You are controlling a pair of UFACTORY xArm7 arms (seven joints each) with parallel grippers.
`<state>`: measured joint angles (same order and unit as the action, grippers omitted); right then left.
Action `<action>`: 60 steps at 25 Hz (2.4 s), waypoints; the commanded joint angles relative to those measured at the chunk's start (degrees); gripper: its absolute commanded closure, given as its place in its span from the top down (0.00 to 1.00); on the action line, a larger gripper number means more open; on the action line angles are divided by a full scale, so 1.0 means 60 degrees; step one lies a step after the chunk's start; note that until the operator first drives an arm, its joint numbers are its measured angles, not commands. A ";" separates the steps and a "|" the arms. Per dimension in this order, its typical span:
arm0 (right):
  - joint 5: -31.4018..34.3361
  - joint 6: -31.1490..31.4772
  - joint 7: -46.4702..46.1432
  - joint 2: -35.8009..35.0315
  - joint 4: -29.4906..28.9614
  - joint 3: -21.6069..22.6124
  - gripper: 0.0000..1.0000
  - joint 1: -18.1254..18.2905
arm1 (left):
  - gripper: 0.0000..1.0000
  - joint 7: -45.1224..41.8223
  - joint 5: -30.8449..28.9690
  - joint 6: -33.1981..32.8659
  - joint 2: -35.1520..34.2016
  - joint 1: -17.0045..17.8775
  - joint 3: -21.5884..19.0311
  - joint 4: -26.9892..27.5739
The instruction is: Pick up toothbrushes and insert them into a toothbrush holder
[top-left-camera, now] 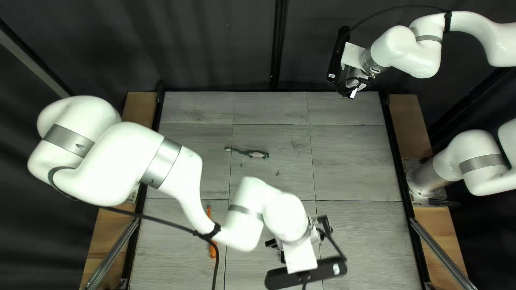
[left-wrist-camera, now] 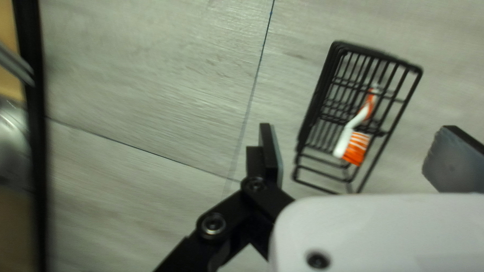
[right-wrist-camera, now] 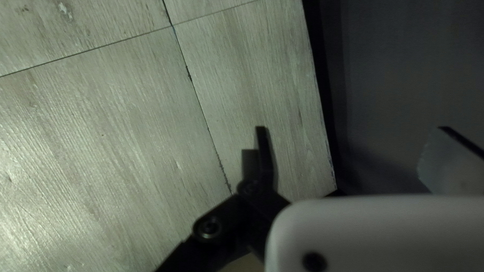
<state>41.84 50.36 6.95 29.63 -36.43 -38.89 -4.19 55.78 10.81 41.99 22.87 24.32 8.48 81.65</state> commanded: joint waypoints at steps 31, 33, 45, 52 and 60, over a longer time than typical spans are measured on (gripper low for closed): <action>0.0000 0.0000 0.0000 0.0000 0.0000 0.0000 1.00 0.0000 | 1.00 -1.2303 -0.2744 0.3646 -0.4361 -0.0134 -0.0599 -0.2766; 0.0000 0.0000 0.0000 0.0000 0.0000 0.0000 1.00 0.0000 | 1.00 -1.2271 -0.2606 0.3495 -0.4322 -0.0141 -0.0575 -0.2821; 0.0000 0.0000 0.0000 0.0000 0.0000 0.0000 1.00 0.0000 | 1.00 -1.2025 -0.1155 0.1558 -0.2354 -0.0541 -0.0357 -0.1651; 0.0000 0.0000 0.0000 0.0000 0.0000 0.0000 1.00 0.0000 | 1.00 -1.1787 -0.1401 0.1477 -0.1732 -0.0487 -0.0391 -0.1228; 0.0000 0.0000 0.0000 0.0000 0.0000 0.0000 1.00 0.0000 | 1.00 -1.1837 -0.1960 0.0785 -0.1011 -0.0254 -0.0399 -0.1024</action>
<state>41.84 50.36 6.95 29.63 -36.43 -38.89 -4.19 -15.08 0.10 48.70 16.15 22.36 5.99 76.32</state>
